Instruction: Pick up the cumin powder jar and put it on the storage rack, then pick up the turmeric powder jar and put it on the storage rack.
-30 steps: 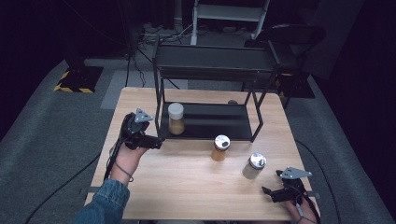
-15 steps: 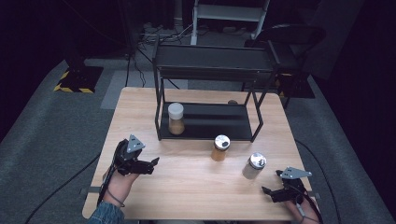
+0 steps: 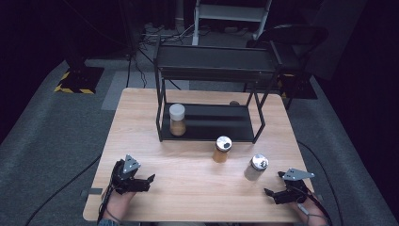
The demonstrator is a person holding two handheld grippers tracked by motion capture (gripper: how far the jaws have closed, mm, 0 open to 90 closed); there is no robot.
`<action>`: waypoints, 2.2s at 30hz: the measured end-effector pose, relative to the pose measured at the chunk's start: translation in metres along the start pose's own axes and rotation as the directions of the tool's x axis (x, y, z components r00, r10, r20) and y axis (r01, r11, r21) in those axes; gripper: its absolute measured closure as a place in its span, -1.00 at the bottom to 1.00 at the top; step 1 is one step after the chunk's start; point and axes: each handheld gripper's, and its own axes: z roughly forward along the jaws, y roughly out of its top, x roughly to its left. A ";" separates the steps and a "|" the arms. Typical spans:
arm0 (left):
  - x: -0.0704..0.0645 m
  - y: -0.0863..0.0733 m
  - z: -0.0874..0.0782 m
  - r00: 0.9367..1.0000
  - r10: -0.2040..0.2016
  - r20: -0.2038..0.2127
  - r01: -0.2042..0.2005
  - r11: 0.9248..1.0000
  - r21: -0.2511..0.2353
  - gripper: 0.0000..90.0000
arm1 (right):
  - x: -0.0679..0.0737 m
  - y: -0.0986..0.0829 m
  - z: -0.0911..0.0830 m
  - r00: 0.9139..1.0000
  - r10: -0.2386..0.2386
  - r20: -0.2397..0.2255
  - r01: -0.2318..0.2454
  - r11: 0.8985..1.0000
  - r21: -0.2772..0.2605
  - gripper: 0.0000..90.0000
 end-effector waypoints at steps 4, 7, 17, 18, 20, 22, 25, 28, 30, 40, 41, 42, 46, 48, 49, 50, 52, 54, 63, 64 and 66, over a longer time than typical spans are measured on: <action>0.002 -0.012 0.002 1.000 -0.025 -0.004 0.025 1.000 -0.008 -0.85 | 0.000 0.000 0.000 1.000 0.002 0.000 -0.002 1.000 -0.002 -0.94; 0.003 -0.018 0.005 0.999 -0.035 -0.006 0.035 0.999 -0.002 -0.85 | 0.000 0.000 0.000 1.000 0.003 0.000 -0.003 1.000 -0.002 -0.94; 0.004 -0.021 0.015 0.999 -0.031 -0.013 0.031 0.999 0.036 -0.85 | -0.001 0.000 0.000 1.000 0.000 -0.003 0.000 1.000 -0.003 -0.94; 0.004 -0.019 0.016 0.999 -0.036 -0.012 0.036 0.998 0.049 -0.85 | -0.001 0.000 0.000 1.000 0.000 -0.003 0.000 1.000 -0.003 -0.94; 0.004 -0.016 0.018 0.999 -0.031 -0.014 0.032 0.997 0.070 -0.90 | -0.001 0.000 0.000 1.000 0.000 -0.003 0.000 1.000 -0.003 -0.94; 0.004 -0.016 0.018 0.999 -0.031 -0.015 0.032 0.997 0.069 -0.90 | -0.001 0.000 0.000 1.000 -0.001 -0.004 0.001 1.000 -0.003 -0.94; 0.004 -0.016 0.018 0.999 -0.033 -0.017 0.034 0.997 0.070 -0.90 | -0.001 0.000 0.000 1.000 -0.002 -0.005 0.002 1.000 -0.003 -0.94; 0.002 -0.015 0.018 0.998 -0.049 -0.031 0.051 0.996 0.072 -0.93 | -0.001 0.000 0.000 1.000 -0.002 -0.005 0.002 1.000 -0.003 -0.94; 0.001 -0.015 0.019 0.998 -0.054 -0.040 0.057 0.996 0.074 -0.95 | -0.001 0.000 0.000 1.000 -0.002 -0.005 0.002 1.000 -0.003 -0.94; 0.000 -0.015 0.018 0.997 -0.058 -0.045 0.062 0.995 0.075 -0.96 | -0.001 0.000 0.000 1.000 -0.002 -0.004 0.002 1.000 -0.003 -0.94; -0.001 -0.015 0.018 0.997 -0.061 -0.045 0.064 0.995 0.072 -0.96 | -0.001 0.000 0.000 1.000 -0.002 -0.004 0.002 1.000 -0.003 -0.94; -0.001 -0.015 0.018 0.997 -0.061 -0.046 0.064 0.995 0.072 -0.96 | -0.001 0.000 0.000 1.000 -0.002 -0.004 0.002 1.000 -0.003 -0.94; -0.001 -0.015 0.018 0.997 -0.059 -0.045 0.062 0.995 0.074 -0.96 | -0.001 0.000 0.000 1.000 -0.002 -0.002 0.002 1.000 -0.003 -0.94; -0.001 -0.015 0.018 0.997 -0.059 -0.045 0.062 0.995 0.074 -0.96 | 0.000 0.000 0.000 1.000 -0.003 -0.001 0.003 1.000 -0.002 -0.95; -0.001 -0.015 0.018 0.997 -0.059 -0.046 0.062 0.995 0.074 -0.96 | 0.000 0.000 0.000 1.000 -0.004 0.001 0.004 1.000 -0.002 -0.95; -0.001 -0.015 0.018 0.997 -0.060 -0.048 0.064 0.995 0.075 -0.96 | 0.001 0.000 0.000 1.000 -0.002 0.003 0.002 1.000 -0.002 -0.95; -0.002 -0.015 0.019 0.997 -0.064 -0.049 0.067 0.995 0.075 -0.96 | 0.001 0.000 0.000 1.000 0.000 0.005 0.000 1.000 -0.001 -0.95; -0.002 -0.015 0.019 0.997 -0.065 -0.051 0.068 0.995 0.075 -0.97 | 0.001 0.000 0.000 1.000 -0.004 0.002 0.004 1.000 0.000 -0.97; -0.003 -0.015 0.019 0.996 -0.066 -0.053 0.070 0.995 0.075 -0.97 | 0.001 0.000 -0.001 1.000 -0.010 0.009 0.010 1.000 0.001 -0.97; -0.003 -0.015 0.019 0.996 -0.066 -0.053 0.070 0.995 0.075 -0.97 | 0.002 0.000 -0.002 1.000 -0.013 0.013 0.013 1.000 0.001 -0.97; -0.003 -0.014 0.019 0.996 -0.068 -0.054 0.072 0.994 0.077 -0.97 | 0.003 0.000 -0.003 1.000 -0.016 0.014 0.016 1.000 -0.003 -0.97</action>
